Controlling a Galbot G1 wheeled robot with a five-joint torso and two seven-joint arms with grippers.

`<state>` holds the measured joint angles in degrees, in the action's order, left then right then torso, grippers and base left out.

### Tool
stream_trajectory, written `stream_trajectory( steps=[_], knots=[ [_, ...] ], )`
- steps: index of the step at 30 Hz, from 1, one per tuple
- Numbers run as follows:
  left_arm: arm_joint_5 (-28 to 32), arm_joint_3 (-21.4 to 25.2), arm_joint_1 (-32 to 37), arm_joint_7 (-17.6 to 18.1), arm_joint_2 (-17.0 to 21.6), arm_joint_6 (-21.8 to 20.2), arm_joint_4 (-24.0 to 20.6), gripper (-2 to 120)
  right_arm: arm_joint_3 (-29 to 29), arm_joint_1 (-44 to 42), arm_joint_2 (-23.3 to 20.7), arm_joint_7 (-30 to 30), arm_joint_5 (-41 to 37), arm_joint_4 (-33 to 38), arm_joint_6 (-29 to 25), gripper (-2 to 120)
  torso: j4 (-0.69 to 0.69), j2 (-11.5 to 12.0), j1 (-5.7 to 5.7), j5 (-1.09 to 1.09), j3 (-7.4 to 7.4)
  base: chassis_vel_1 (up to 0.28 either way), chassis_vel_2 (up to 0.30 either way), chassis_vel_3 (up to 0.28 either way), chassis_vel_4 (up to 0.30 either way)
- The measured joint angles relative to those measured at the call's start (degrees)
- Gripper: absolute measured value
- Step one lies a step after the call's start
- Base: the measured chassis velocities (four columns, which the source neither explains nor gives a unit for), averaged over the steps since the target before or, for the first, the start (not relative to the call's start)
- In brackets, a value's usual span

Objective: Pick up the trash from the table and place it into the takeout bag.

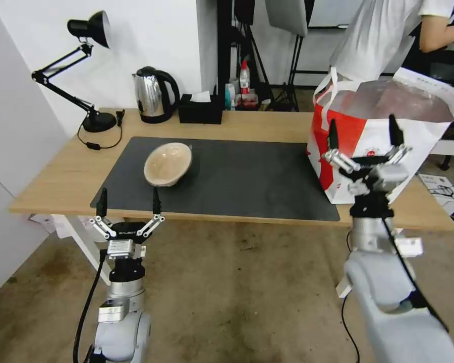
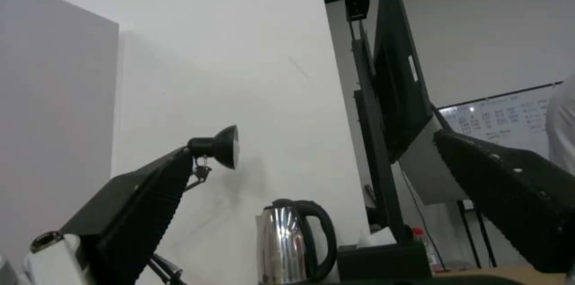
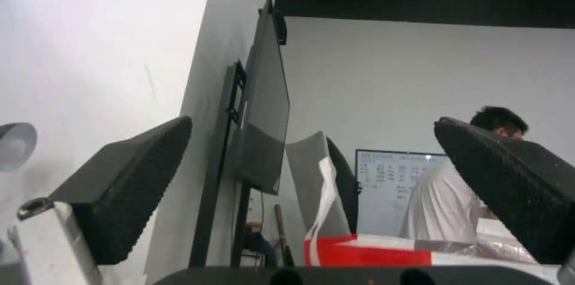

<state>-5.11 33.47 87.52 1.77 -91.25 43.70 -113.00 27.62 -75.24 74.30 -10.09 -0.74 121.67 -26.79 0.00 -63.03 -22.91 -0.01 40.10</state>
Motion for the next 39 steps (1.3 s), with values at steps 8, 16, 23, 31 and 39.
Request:
stream_trajectory(
  steps=[8, 16, 23, 31, 39],
  knots=[
    [0.3, 0.3, 0.2, 0.0, 0.0, 0.5, 0.2, 100, -1.5, -1.6, 2.4, -0.8, 3.7, -3.2, -4.8, 100, 0.00, 0.0, 0.00, 0.01, 0.00, 0.000, 0.000, 0.000, 0.000],
    [0.5, 0.4, 0.2, 0.0, 0.0, 0.8, 0.6, 100, -2.4, -2.5, 4.8, -1.1, 6.2, -8.6, -10.3, 100, 0.00, 0.0, 0.00, 0.01, 0.00, 0.000, 0.000, 0.000, 0.000],
    [0.5, 0.1, -0.1, 0.0, 0.0, 0.8, 1.1, 100, -2.3, -2.8, 5.9, -1.1, 7.1, -12.2, -14.0, 100, 0.00, 0.0, -0.01, 0.00, 0.00, 0.000, 0.000, 0.000, 0.000],
    [0.4, -0.4, -0.7, 0.0, 0.0, 0.9, 1.9, 100, -1.8, -3.9, 6.3, -1.1, 7.3, -14.8, -16.7, 100, 0.00, 0.0, -0.01, 0.01, 0.00, 0.000, 0.000, 0.000, 0.000],
    [0.4, -0.8, -0.8, 0.0, 0.0, 1.2, 2.3, 100, -1.8, -4.6, 6.8, -1.2, 8.5, -16.4, -18.9, 100, 0.00, 0.0, -0.01, 0.01, 0.00, 0.000, 0.000, 0.000, 0.000]
  ],
)
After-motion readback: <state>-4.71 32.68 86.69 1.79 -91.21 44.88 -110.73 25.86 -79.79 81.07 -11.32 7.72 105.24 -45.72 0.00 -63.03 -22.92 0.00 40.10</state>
